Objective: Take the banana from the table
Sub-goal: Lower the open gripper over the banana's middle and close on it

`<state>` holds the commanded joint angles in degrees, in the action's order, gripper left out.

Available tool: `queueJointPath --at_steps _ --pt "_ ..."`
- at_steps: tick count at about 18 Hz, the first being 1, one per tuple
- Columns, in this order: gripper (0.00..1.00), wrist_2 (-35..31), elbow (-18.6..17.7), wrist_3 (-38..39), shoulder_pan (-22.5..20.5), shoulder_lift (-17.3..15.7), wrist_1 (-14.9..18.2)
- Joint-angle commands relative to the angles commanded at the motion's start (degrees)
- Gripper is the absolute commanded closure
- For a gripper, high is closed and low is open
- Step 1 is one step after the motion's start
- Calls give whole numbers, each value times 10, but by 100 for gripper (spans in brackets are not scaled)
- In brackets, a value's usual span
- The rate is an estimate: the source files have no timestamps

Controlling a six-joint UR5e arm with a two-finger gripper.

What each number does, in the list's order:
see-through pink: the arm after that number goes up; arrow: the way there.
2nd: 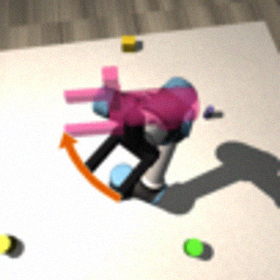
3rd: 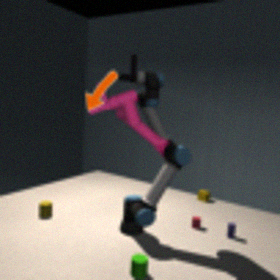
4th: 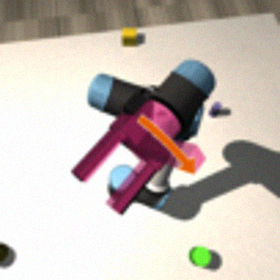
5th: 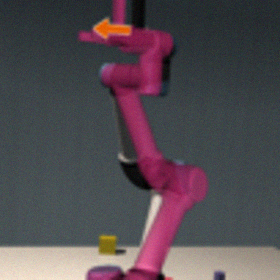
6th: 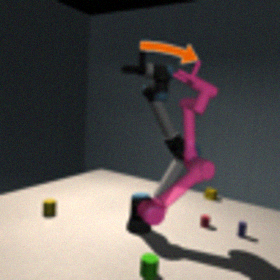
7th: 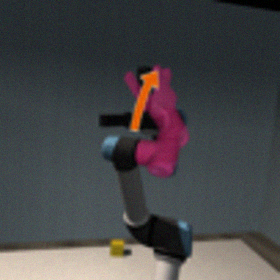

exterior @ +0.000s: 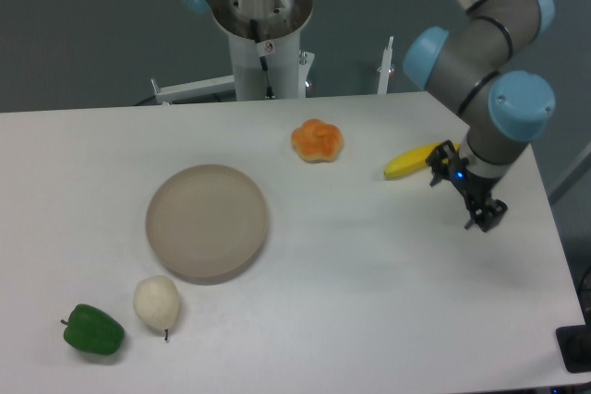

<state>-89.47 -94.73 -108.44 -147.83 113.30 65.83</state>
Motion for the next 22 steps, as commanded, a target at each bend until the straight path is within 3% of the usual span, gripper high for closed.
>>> queueJointPath --at_steps 5,10,16,20,22 --pt "0 0 -90 -83 -42 -25 -56" --pt "0 -1 -146 -89 -62 -26 -97" --pt "2 0 -166 -87 -73 -25 -109" --pt "73 1 -163 -87 -72 -25 -116" --pt "84 0 -158 -85 -70 -24 -128"
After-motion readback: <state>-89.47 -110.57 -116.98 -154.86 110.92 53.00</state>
